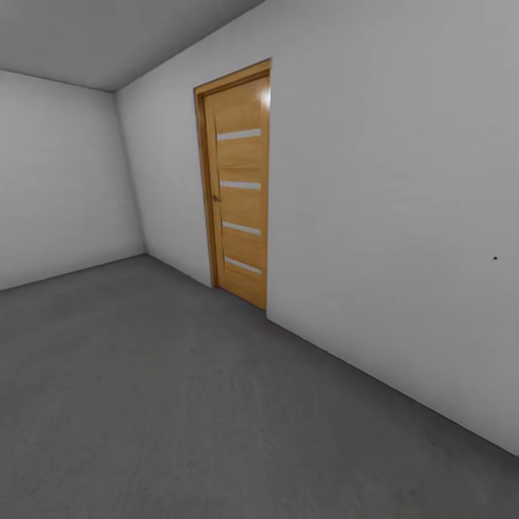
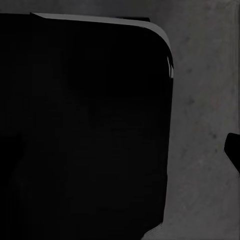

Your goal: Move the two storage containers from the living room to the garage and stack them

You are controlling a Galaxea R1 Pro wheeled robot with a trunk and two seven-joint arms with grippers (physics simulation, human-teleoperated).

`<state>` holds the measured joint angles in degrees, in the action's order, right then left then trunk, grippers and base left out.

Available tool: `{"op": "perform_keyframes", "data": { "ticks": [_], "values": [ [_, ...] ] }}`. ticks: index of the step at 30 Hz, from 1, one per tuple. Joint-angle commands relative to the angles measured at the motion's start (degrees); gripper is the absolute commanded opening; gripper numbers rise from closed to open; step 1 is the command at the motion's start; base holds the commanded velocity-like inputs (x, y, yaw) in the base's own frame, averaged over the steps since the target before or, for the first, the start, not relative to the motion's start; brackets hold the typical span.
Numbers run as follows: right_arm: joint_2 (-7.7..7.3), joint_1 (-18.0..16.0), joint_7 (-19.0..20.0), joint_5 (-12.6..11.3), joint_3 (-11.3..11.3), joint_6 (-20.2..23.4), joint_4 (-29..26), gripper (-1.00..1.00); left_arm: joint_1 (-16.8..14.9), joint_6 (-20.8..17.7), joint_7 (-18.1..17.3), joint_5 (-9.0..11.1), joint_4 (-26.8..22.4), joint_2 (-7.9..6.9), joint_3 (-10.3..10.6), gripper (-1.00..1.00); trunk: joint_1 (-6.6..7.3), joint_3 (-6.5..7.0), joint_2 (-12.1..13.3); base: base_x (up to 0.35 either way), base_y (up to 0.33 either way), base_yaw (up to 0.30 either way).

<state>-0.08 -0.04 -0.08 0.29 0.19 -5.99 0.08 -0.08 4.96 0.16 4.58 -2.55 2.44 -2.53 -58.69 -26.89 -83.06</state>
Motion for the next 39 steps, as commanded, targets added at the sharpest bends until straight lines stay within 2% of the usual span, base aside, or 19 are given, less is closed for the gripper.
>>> {"op": "perform_keyframes", "data": {
  "ticks": [1, 15, 39],
  "values": [
    [-0.01, 0.0, 0.0, 0.0, 0.0, -0.4, 0.0, 1.00, 0.0, 0.1, 0.0, 0.4, 0.0, 0.02, -0.2, 1.00, -0.03, -0.04, 0.0, 0.321, 0.000, 0.000],
    [-0.15, 0.0, 0.0, 0.2, 0.4, -2.0, 0.0, 1.00, 0.0, 0.1, 0.0, 0.4, 0.0, 0.02, -0.2, 1.00, -0.03, -0.04, 0.0, 0.321, 0.000, 0.009],
    [-0.36, 0.0, 0.0, 0.3, 0.5, -1.9, 0.0, 1.00, 0.0, 0.2, 0.0, 0.4, 0.0, 0.02, -0.2, 1.00, -0.03, -0.04, 0.0, 0.321, 0.000, 0.254]
  ]
}}
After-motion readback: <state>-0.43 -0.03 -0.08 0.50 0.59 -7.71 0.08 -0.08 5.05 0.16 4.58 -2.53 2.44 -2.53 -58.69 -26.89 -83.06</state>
